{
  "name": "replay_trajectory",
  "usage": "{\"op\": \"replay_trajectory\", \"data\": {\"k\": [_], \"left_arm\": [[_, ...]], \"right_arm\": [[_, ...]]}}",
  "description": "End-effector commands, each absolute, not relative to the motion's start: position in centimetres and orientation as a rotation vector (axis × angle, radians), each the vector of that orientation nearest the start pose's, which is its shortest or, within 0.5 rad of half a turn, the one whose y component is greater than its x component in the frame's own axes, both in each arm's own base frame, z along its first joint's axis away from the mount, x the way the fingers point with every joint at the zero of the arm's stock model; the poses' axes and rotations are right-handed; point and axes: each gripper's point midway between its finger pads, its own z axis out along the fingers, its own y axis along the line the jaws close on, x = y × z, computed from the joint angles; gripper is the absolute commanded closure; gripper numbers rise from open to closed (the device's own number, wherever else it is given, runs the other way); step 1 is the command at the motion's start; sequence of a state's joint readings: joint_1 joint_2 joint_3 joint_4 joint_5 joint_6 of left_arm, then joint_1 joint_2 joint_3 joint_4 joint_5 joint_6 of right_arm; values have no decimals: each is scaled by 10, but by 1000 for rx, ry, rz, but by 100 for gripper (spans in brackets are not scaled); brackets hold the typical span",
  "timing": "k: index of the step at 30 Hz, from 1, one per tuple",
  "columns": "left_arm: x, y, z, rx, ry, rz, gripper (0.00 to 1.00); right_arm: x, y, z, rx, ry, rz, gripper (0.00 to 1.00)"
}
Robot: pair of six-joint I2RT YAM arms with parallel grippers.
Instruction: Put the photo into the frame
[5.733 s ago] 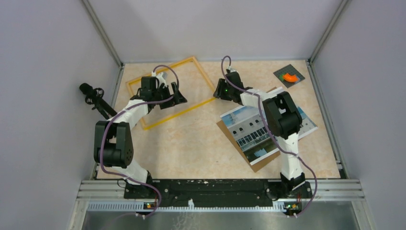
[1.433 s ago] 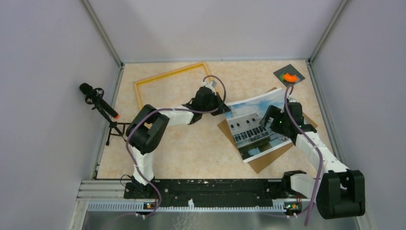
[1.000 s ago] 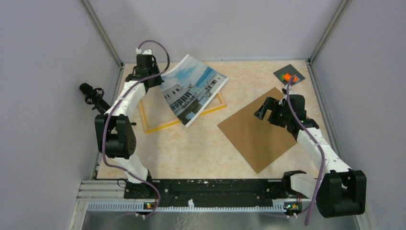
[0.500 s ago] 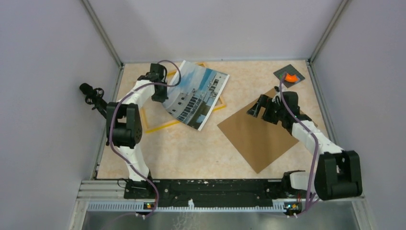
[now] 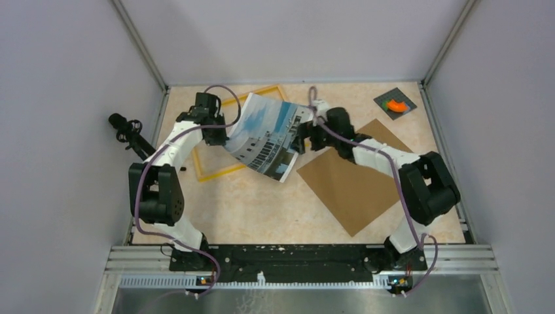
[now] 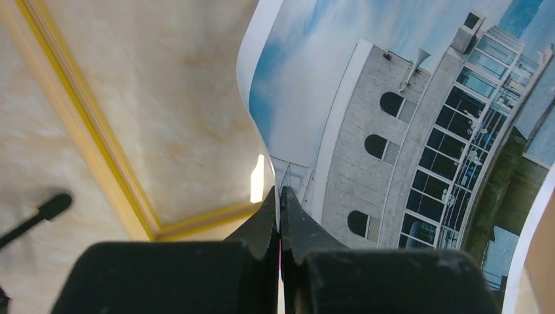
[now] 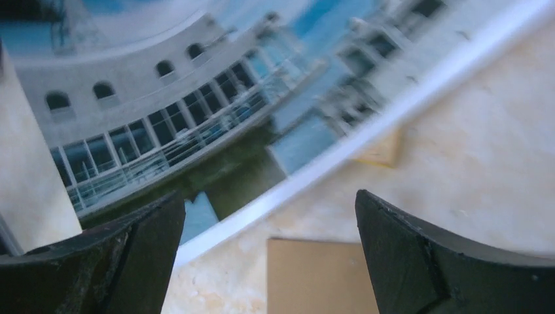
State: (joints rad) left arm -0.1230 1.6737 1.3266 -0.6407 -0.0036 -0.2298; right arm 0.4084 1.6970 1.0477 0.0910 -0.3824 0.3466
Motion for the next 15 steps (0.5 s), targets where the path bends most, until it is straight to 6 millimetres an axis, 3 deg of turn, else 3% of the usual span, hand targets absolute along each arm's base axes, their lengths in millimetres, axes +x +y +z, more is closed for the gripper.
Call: {"op": "replay_trajectory", "data": {"k": [1, 3, 5, 12, 15], "left_arm": [[375, -77, 130, -274, 2557, -303, 100], [371, -80, 134, -297, 2560, -332, 100], [368, -82, 140, -301, 2553, -349, 100], [358, -79, 150, -291, 2542, -339, 100], [354, -76, 153, -284, 2536, -321, 100]], "right_arm": [[343, 331, 175, -868, 1769, 536, 1], [304, 352, 163, -1079, 1593, 339, 1], [284, 361, 163, -1159, 1442, 167, 1], [267, 383, 146, -1258, 1373, -88, 2], [283, 375, 148, -1150, 1416, -254, 4]]}}
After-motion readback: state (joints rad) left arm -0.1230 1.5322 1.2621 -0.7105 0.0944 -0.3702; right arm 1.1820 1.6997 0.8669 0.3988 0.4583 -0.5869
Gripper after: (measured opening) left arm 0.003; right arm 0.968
